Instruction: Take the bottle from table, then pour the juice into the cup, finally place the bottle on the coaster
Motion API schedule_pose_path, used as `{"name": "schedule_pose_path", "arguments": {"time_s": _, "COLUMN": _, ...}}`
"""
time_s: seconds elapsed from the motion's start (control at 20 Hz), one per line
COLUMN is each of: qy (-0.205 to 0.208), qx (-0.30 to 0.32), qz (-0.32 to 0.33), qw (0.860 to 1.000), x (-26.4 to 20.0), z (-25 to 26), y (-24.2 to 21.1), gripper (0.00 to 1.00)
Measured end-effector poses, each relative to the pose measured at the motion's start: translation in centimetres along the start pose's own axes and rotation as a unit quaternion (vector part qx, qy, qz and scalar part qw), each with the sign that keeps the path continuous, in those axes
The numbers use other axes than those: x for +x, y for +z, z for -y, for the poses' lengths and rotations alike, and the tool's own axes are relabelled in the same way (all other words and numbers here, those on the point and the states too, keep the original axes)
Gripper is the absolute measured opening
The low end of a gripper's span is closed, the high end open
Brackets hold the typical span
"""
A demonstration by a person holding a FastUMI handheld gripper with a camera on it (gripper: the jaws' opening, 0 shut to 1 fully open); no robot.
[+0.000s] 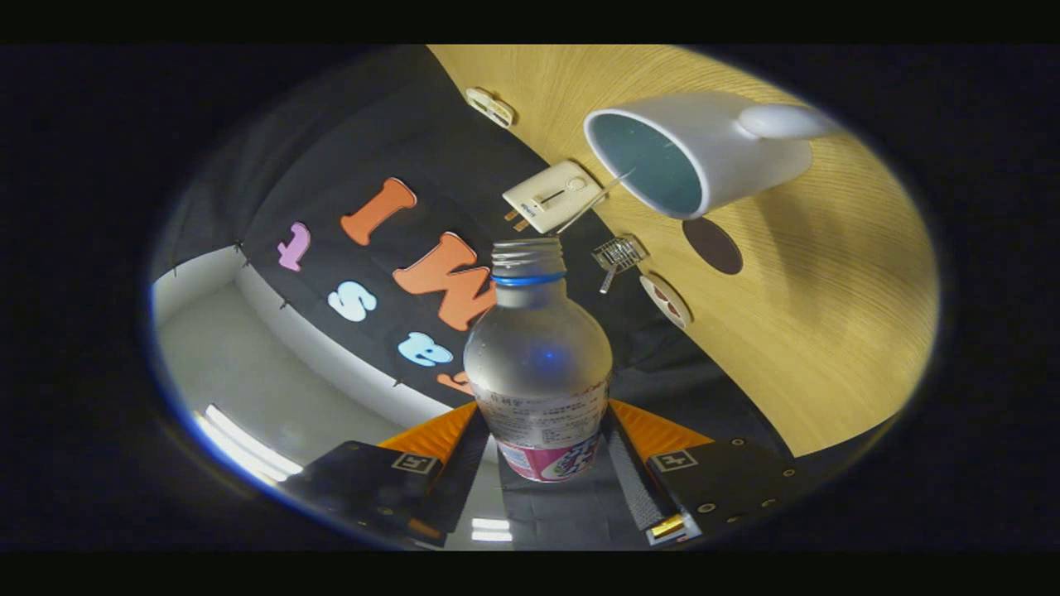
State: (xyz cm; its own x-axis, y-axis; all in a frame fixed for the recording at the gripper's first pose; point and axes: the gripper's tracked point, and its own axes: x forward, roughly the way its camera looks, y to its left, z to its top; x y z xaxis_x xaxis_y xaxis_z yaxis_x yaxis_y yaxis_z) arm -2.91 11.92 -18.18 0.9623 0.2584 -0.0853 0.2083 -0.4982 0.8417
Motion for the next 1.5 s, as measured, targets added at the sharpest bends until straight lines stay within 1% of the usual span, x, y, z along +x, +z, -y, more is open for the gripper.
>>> {"name": "schedule_pose_path", "arguments": {"time_s": 0.25, "qy": 0.000, "qx": -0.002, "qz": 0.007, "qw": 1.000, "x": 0.3, "z": 0.2, "y": 0.3, "gripper": 0.78}}
{"name": "schedule_pose_path", "arguments": {"time_s": 0.35, "qy": -0.007, "qx": -0.017, "qz": 0.017, "qw": 1.000, "x": 0.5, "z": 0.9, "y": 0.7, "gripper": 0.78}}
{"name": "schedule_pose_path", "arguments": {"time_s": 0.5, "qy": -0.027, "qx": -0.012, "qz": 0.016, "qw": 0.999, "x": 1.0, "z": 2.3, "y": 0.9, "gripper": 0.78}}
{"name": "schedule_pose_path", "arguments": {"time_s": 0.55, "qy": -0.039, "qx": -0.030, "qz": 0.019, "qw": 0.999, "x": 1.3, "z": 3.1, "y": 1.0, "gripper": 0.78}}
{"name": "schedule_pose_path", "arguments": {"time_s": 0.65, "qy": -0.073, "qx": -0.089, "qz": 0.022, "qw": 0.993, "x": 1.8, "z": 5.5, "y": 1.3, "gripper": 0.78}}
{"name": "schedule_pose_path", "arguments": {"time_s": 0.7, "qy": -0.082, "qx": -0.095, "qz": 0.022, "qw": 0.992, "x": 1.7, "z": 6.1, "y": 1.6, "gripper": 0.78}}
{"name": "schedule_pose_path", "arguments": {"time_s": 0.85, "qy": -0.104, "qx": -0.122, "qz": 0.025, "qw": 0.987, "x": 1.9, "z": 7.1, "y": 2.1, "gripper": 0.78}}
{"name": "schedule_pose_path", "arguments": {"time_s": 1.0, "qy": -0.113, "qx": -0.173, "qz": 0.026, "qw": 0.978, "x": 1.8, "z": 7.0, "y": 2.3, "gripper": 0.78}}
{"name": "schedule_pose_path", "arguments": {"time_s": 1.1, "qy": -0.120, "qx": -0.218, "qz": 0.030, "qw": 0.968, "x": 1.7, "z": 6.9, "y": 2.7, "gripper": 0.78}}
{"name": "schedule_pose_path", "arguments": {"time_s": 1.15, "qy": -0.130, "qx": -0.245, "qz": 0.037, "qw": 0.960, "x": 1.6, "z": 7.0, "y": 3.1, "gripper": 0.78}}
{"name": "schedule_pose_path", "arguments": {"time_s": 1.25, "qy": -0.159, "qx": -0.313, "qz": 0.059, "qw": 0.935, "x": 1.3, "z": 7.4, "y": 4.5, "gripper": 0.78}}
{"name": "schedule_pose_path", "arguments": {"time_s": 1.3, "qy": -0.164, "qx": -0.345, "qz": 0.067, "qw": 0.922, "x": 1.2, "z": 7.0, "y": 5.0, "gripper": 0.78}}
{"name": "schedule_pose_path", "arguments": {"time_s": 1.4, "qy": -0.165, "qx": -0.401, "qz": 0.066, "qw": 0.899, "x": 0.8, "z": 5.8, "y": 4.9, "gripper": 0.78}}
{"name": "schedule_pose_path", "arguments": {"time_s": 1.5, "qy": -0.165, "qx": -0.462, "qz": 0.054, "qw": 0.870, "x": 0.9, "z": 4.9, "y": 4.3, "gripper": 0.77}}
